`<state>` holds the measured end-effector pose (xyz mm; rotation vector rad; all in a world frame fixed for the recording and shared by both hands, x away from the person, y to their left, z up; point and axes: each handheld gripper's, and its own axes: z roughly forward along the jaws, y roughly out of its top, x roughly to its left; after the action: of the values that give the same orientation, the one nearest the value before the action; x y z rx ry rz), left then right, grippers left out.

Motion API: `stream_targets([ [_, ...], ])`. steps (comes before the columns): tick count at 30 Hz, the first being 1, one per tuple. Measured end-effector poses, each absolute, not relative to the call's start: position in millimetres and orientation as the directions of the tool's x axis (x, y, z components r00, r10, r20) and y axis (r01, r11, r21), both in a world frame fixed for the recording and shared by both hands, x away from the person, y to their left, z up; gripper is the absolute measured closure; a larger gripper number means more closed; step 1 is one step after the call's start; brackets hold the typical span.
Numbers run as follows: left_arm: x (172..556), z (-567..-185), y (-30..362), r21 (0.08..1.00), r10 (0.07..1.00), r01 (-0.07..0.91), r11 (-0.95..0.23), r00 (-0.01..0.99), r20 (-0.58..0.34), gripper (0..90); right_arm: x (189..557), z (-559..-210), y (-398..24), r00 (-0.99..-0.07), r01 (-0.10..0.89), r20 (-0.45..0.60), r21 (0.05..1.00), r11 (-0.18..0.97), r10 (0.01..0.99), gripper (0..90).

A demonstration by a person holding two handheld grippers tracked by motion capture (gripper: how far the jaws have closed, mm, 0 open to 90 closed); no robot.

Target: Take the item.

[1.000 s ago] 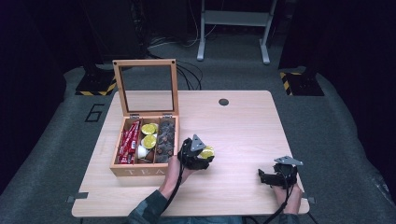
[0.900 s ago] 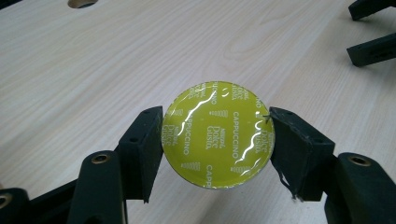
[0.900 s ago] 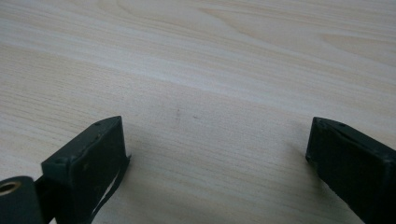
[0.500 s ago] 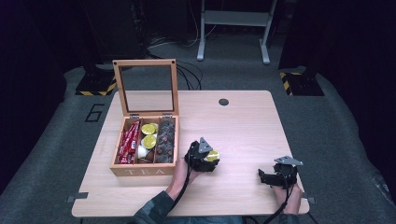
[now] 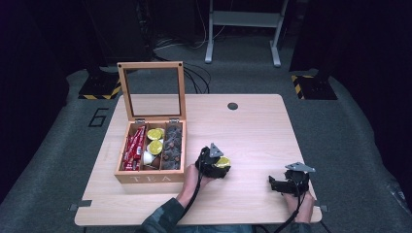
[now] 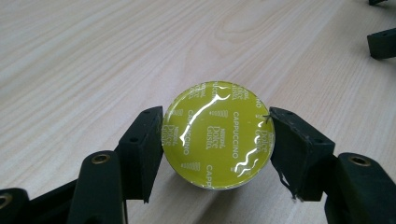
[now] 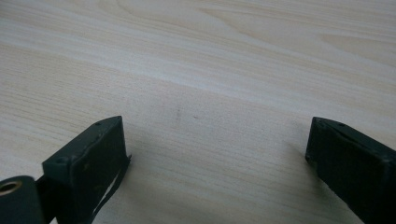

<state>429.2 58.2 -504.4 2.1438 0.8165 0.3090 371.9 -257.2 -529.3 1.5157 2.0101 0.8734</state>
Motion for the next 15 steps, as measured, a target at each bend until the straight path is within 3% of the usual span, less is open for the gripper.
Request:
stream_targets([
  [10, 433.9, -506.7, 57.9, 0.75, 0.652, 0.475, -0.46, 0.754, -0.078, 36.7, 372.0, -529.3, -257.1, -0.278, 0.66, 0.006, 0.728, 0.186, 0.961, 4.5],
  [15, 432.6, -506.6, 57.6, 0.743, 0.659, 0.48, -0.466, 0.749, -0.071, 25.0, 372.0, -529.3, -257.1, -0.278, 0.66, 0.006, 0.728, 0.186, 0.961, 4.5],
])
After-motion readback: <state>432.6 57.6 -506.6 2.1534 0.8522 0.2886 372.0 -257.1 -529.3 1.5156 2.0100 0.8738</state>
